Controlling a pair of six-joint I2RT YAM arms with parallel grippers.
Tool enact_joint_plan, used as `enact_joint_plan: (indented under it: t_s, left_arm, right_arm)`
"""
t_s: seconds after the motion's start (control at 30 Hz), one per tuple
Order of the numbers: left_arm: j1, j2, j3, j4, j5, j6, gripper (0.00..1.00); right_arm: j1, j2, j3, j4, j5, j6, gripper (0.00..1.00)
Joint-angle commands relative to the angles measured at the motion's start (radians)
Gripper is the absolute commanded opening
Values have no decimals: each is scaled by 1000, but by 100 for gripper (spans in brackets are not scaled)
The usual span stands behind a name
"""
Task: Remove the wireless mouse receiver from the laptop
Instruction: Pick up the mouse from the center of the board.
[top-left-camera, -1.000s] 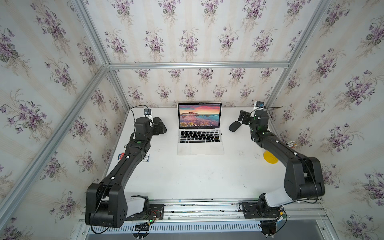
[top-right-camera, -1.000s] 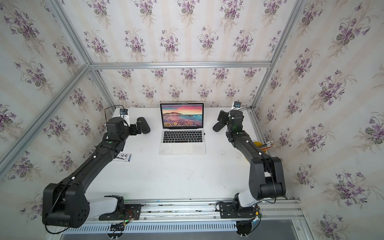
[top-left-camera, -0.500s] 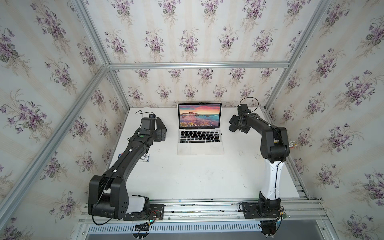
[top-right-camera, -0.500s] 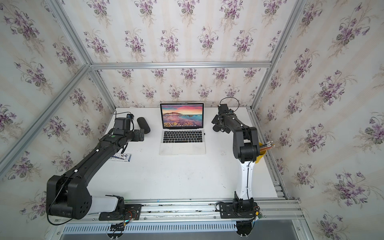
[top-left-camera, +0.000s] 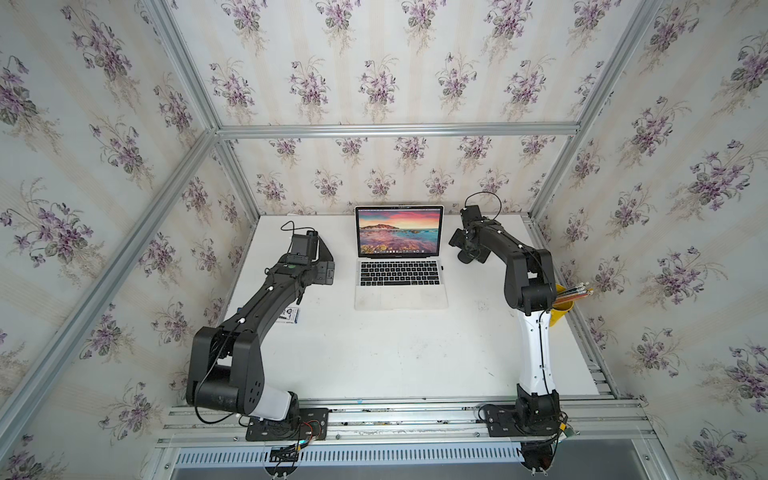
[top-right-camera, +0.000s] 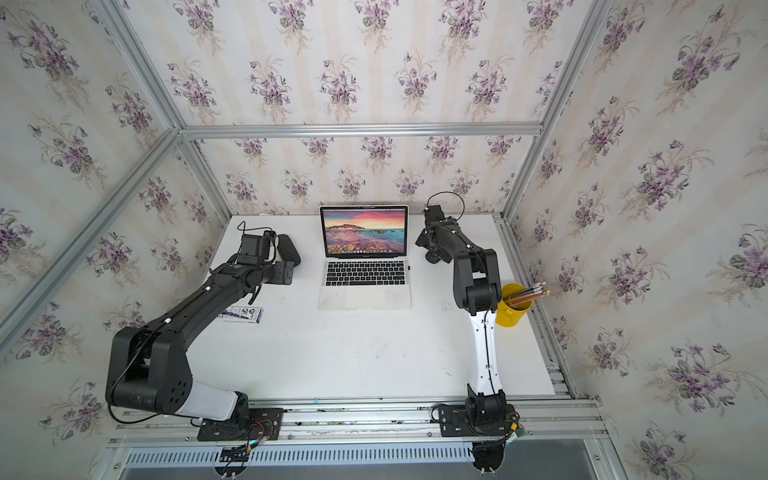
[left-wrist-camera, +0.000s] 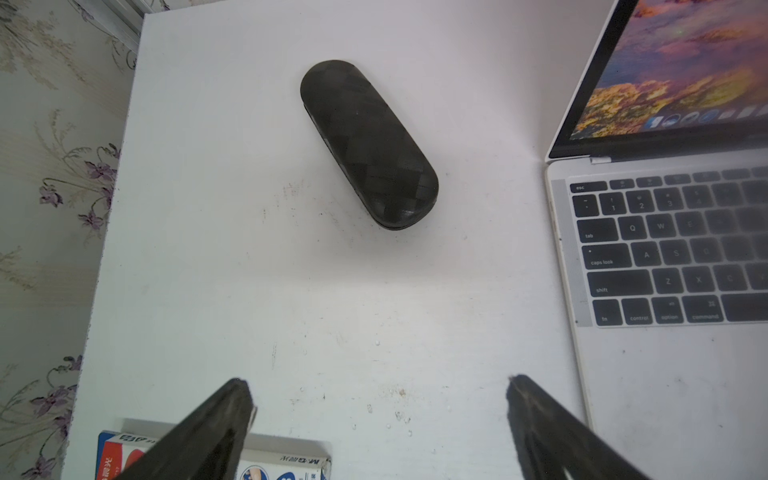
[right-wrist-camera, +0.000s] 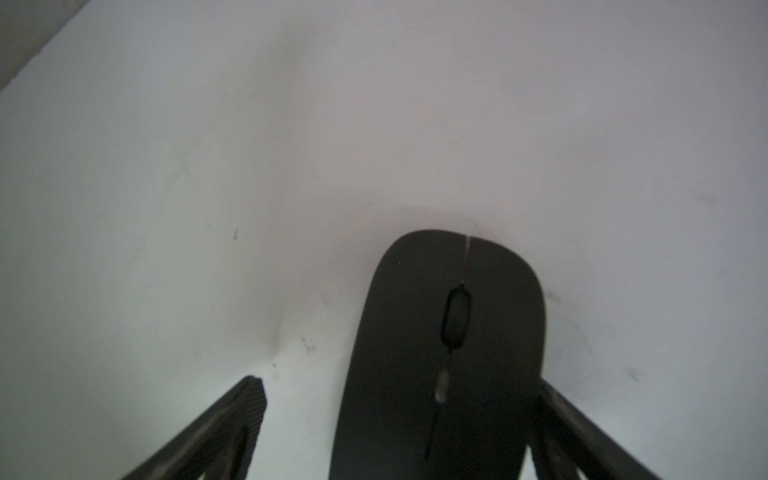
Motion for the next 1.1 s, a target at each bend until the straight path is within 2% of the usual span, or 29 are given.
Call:
enact_joint_plan:
  t_s: [0.0, 0.13, 0.27, 0.3, 0.33, 0.43, 0.57, 0.63, 0.7, 0.83, 0.93, 1.07]
  left_arm:
    - [-5, 23, 21, -13, -5, 19, 99]
    - [-15, 65, 53, -43, -7, 25, 99]
    - [-37, 116, 103, -102, -36, 37, 99]
    - [-43, 130, 116, -117, -47, 39, 99]
    - [-48, 142, 127, -127, -54, 41, 99]
    - [-67, 164, 146, -140, -77, 39, 99]
    - [-85, 171, 148, -135, -91, 36, 99]
    - [-89, 167, 148, -135, -93, 33, 99]
    - [-95, 159, 148, -136, -94, 29, 99]
    - [-113, 117, 144, -140, -70, 18, 99]
    - [-141, 54, 131, -135, -30, 10, 99]
    - [-178, -38, 103, -104, 100, -19, 99]
  right_arm:
    - [-2, 27, -4, -108, 22, 2, 94]
    - [-1, 43, 4, -130, 17, -5, 85]
    - [-3, 85, 59, -195, -46, -13, 80]
    - [-3, 89, 65, -204, -58, -16, 75]
    - [-2, 90, 67, -210, -67, -17, 74]
    - [-1, 76, 50, -208, -78, -21, 66]
    - [1, 45, 3, -186, -78, -29, 62]
    - [2, 29, -22, -173, -78, -35, 50]
    - [3, 6, -54, -156, -78, -43, 49]
    - [26, -81, -139, -96, -56, -96, 48]
    - [62, -206, -247, -21, -23, -176, 48]
    - [121, -402, -435, 103, -13, -321, 47]
